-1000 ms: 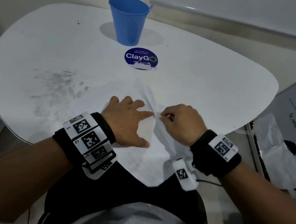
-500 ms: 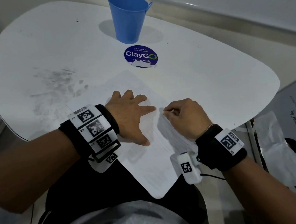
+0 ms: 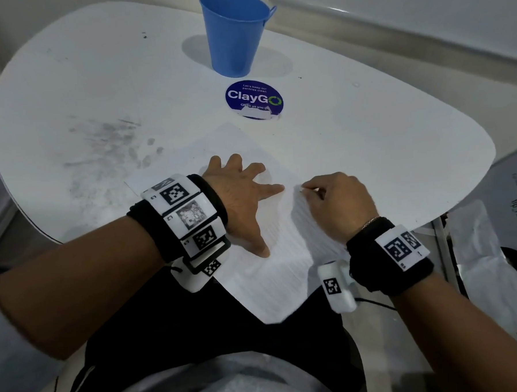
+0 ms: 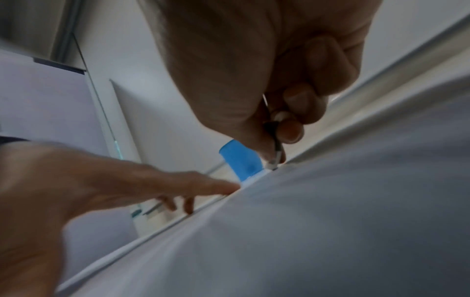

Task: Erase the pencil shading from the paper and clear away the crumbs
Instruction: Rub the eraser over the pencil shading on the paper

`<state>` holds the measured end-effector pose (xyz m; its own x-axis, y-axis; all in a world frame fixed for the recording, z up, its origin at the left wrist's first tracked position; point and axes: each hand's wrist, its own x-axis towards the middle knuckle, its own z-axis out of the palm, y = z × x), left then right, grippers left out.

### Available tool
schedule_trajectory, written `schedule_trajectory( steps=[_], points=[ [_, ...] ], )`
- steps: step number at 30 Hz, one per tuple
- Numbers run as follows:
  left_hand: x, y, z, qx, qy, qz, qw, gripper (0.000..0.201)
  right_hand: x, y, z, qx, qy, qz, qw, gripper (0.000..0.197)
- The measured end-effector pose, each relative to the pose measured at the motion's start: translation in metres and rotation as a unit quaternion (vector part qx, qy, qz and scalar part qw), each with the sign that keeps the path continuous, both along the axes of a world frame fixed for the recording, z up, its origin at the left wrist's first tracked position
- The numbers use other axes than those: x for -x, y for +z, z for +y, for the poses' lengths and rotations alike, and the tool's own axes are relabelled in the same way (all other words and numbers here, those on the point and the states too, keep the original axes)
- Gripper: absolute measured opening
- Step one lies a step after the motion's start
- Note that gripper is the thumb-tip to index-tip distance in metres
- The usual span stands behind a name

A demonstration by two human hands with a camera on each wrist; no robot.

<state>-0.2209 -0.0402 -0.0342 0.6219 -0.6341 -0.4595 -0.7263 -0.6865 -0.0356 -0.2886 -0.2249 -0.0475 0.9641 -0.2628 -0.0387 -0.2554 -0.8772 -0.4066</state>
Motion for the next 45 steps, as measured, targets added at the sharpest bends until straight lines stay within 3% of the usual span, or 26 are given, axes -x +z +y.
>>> schedule_trajectory(
  steps=[2, 6, 11, 17, 21, 25, 30, 34, 39, 42, 45],
  points=[
    [0.0, 0.0, 0.001, 0.003, -0.001, 0.0, 1.0, 0.116, 0.001, 0.002, -0.001, 0.018, -0.009, -0.001, 1.0, 0.021],
    [0.0, 0.001, -0.001, -0.005, 0.0, -0.001, 1.0, 0.115, 0.007, 0.008, 0.015, 0.006, 0.059, 0.015, 0.998, 0.02],
    [0.0, 0.0, 0.0, 0.0, -0.002, -0.006, 1.0, 0.116, -0.003, 0.009, -0.01, -0.005, -0.023, -0.009, 1.0, 0.019],
    [0.0, 0.002, -0.001, -0.006, 0.001, -0.003, 1.0, 0.115, 0.003, 0.007, 0.004, -0.028, 0.044, 0.018, 0.998, 0.017],
    [0.001, 0.002, -0.001, -0.007, -0.001, -0.003, 1.0, 0.115, 0.001, 0.005, -0.002, -0.005, -0.008, 0.012, 1.0, 0.018],
    [0.002, 0.002, -0.001, -0.009, -0.001, -0.006, 1.0, 0.114, 0.009, 0.006, 0.016, -0.013, 0.06, 0.032, 0.998, 0.02],
    [0.001, 0.003, 0.0, -0.004, 0.001, 0.0, 1.0, 0.115, 0.0, 0.011, -0.001, 0.002, -0.015, 0.017, 1.0, 0.019],
    [0.001, 0.003, -0.001, -0.012, 0.0, -0.002, 1.0, 0.115, 0.013, 0.009, 0.024, -0.009, 0.072, 0.042, 0.997, 0.021],
    [0.002, 0.003, 0.001, -0.002, 0.001, 0.0, 1.0, 0.114, 0.002, 0.012, 0.002, 0.006, -0.01, 0.022, 1.0, 0.019],
    [0.001, 0.003, -0.001, -0.009, 0.003, 0.0, 1.0, 0.114, 0.014, 0.01, 0.022, -0.009, 0.076, 0.044, 0.996, 0.019],
    [0.001, 0.003, -0.001, -0.008, 0.002, 0.001, 1.0, 0.114, 0.007, 0.013, 0.013, -0.01, 0.053, 0.05, 0.997, 0.019]
  ],
)
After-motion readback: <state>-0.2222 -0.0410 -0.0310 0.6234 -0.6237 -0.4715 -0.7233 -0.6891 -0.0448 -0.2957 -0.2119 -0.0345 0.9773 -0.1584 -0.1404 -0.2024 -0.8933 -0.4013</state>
